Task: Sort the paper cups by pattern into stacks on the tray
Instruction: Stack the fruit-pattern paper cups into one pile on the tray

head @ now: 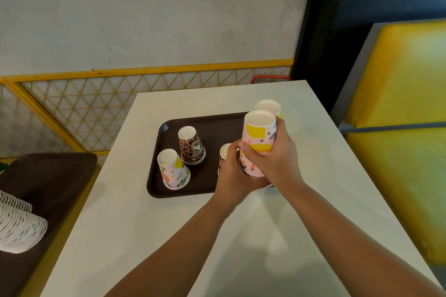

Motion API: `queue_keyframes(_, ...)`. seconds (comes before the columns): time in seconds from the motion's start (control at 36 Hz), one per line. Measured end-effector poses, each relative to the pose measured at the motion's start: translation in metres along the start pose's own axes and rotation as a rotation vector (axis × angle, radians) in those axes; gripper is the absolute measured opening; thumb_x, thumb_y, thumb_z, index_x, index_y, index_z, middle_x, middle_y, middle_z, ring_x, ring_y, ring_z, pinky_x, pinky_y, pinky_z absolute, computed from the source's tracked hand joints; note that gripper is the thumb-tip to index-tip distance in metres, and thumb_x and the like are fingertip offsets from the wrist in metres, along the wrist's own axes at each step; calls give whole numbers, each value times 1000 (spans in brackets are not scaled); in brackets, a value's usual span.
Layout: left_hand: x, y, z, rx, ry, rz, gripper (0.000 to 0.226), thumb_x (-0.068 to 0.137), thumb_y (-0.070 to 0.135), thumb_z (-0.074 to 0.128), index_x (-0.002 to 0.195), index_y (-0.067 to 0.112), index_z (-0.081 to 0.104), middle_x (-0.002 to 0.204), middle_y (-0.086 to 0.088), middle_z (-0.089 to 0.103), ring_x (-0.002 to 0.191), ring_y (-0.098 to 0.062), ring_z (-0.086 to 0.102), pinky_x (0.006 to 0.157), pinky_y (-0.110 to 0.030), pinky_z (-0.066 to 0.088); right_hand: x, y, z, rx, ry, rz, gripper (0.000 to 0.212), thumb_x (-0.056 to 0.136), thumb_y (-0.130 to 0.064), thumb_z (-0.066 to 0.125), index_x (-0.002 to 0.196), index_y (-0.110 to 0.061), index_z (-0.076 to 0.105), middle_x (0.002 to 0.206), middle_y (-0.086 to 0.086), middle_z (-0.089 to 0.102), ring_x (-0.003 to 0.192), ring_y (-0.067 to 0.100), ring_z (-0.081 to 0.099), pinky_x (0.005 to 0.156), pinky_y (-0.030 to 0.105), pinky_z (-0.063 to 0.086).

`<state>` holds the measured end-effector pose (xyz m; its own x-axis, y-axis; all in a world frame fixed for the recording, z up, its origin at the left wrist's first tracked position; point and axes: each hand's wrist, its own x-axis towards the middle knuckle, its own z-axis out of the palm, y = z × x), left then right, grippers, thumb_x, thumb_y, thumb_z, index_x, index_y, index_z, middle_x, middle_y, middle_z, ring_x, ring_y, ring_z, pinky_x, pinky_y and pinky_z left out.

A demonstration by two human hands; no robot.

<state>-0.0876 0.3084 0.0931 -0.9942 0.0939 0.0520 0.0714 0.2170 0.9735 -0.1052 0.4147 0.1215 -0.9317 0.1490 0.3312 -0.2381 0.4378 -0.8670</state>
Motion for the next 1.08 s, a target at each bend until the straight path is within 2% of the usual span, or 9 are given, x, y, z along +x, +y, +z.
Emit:
queue_keyframes(0.11,1,2,-2,-11,-46,-7,88,57,3,91,123,29,39,114,25,54,100,22,54,80,-4,46,4,-2,-1,-16,10,-2,72,70,-31,77,129,-15,40,107,-12,50,90,2,52,66,-4,38)
queue_keyframes(0.22,3,3,-4,-21,-42,-38,91,51,18,94,124,32,42,123,9,60,113,-6,59,91,-21,52,9,-3,-3,19,14,21,67,70,-29,77,126,-16,42,100,-17,50,80,-7,51,62,-6,38)
queue_keyframes(0.36,2,-2,-6,22,-79,-122,83,51,24,94,117,34,45,119,4,62,113,-15,60,96,-40,54,16,-10,-7,24,25,5,65,71,-30,76,124,-17,41,101,-14,48,83,0,51,61,-3,38)
queue_keyframes(0.5,-2,-6,-5,42,-74,-176,99,36,53,82,125,23,50,118,5,65,110,-13,62,94,-39,55,31,-24,-16,85,60,-26,59,72,-33,74,120,-22,40,96,-22,50,80,-7,53,61,-3,40)
queue_keyframes(0.61,-3,-9,-7,13,-41,-185,92,37,51,83,120,26,54,113,7,69,106,-11,65,93,-38,55,48,-43,-25,192,142,-63,49,75,-30,72,109,-28,36,93,-26,52,79,-11,57,65,3,46)
queue_keyframes(0.75,-2,-9,-10,-11,-29,-203,83,36,48,83,113,34,55,111,10,68,105,-8,65,91,-31,56,71,-56,-28,241,243,-131,50,80,-25,69,112,-23,32,100,-20,50,86,-13,56,70,6,47)
queue_keyframes(0.83,-1,-7,-11,11,-16,-200,85,40,45,86,117,31,54,114,9,67,106,-8,63,90,-29,55,79,-49,-26,218,235,-130,52,81,-25,69,115,-23,30,102,-18,49,88,-11,54,71,4,46)
queue_keyframes(0.94,1,-6,-13,22,-16,-194,71,62,18,91,119,31,50,117,7,64,110,-11,61,93,-32,54,80,-28,-20,158,193,-79,61,81,-26,68,127,-13,31,111,-9,45,92,-1,51,70,0,44)
queue_keyframes(1.08,2,-3,-13,28,-18,-186,69,64,17,89,119,30,49,118,8,63,110,-10,59,93,-31,54,74,-7,-14,66,133,-15,62,81,-28,68,129,-14,32,116,-6,48,100,4,48,64,4,43)
